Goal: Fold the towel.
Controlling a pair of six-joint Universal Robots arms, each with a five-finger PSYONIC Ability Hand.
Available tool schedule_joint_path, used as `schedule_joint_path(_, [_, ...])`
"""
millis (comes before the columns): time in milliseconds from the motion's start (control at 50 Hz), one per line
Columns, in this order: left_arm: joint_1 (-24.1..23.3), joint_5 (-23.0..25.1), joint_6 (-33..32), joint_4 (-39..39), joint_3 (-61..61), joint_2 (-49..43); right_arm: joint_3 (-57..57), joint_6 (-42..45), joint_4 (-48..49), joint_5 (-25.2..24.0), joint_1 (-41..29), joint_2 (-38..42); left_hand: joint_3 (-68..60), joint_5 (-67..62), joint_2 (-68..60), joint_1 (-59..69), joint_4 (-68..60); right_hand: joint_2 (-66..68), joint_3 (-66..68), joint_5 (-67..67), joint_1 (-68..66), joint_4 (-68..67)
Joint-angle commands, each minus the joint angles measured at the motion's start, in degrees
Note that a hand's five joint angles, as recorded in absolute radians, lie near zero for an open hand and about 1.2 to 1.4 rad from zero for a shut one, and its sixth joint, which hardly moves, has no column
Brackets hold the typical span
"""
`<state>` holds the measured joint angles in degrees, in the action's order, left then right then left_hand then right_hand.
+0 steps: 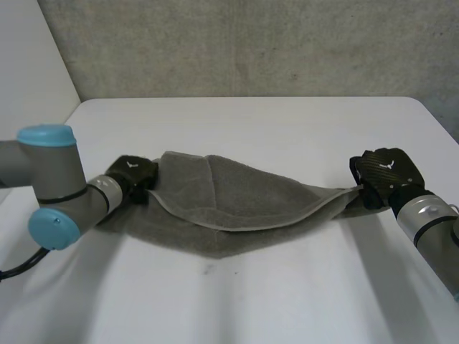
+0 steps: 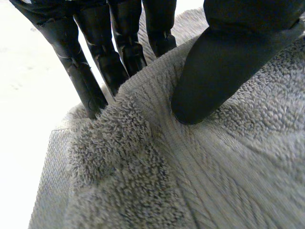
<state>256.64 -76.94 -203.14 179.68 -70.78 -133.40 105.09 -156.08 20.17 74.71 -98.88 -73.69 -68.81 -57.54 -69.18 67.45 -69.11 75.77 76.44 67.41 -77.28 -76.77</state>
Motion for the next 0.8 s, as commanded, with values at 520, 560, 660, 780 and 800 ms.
schedule_joint_path(520, [-0.9, -8.8, -0.2, -4.0, -13.2, 54.8, -42.4, -2.0, -46.6, 0.3, 0.3, -24.0, -11.2, -12.5, -10.8, 12.6, -10.9, 4.2, 3.6, 2.6, -2.7, -3.2])
schedule_joint_path(560, [-0.7, -8.8, -0.2, -6.7, -10.8, 55.4, -45.8, -1.9, -49.5, 0.1, 0.4, -23.6, -11.2, -12.5, -10.8, 12.6, -10.9, 4.2, 3.6, 2.6, -2.7, -3.2])
schedule_joint_path(660, [-0.4, -8.8, -0.2, -12.0, -7.4, 54.7, -53.3, -1.6, -58.1, -0.7, 0.4, -19.7, -11.2, -12.5, -10.8, 12.6, -10.9, 4.2, 3.6, 2.6, -2.7, -3.2])
schedule_joint_path(780, [0.0, -8.8, 0.1, -15.2, -6.4, 49.3, -53.4, -1.4, -58.9, -0.8, 0.1, -14.1, -11.2, -12.5, -10.8, 12.6, -10.9, 4.2, 3.6, 2.6, -2.7, -3.2])
schedule_joint_path(800, [0.0, -8.8, 0.1, -15.2, -6.4, 49.3, -53.0, -1.5, -59.0, -0.8, -0.2, -12.8, -11.2, -12.5, -10.8, 12.6, -10.9, 4.2, 3.6, 2.6, -2.7, -3.2])
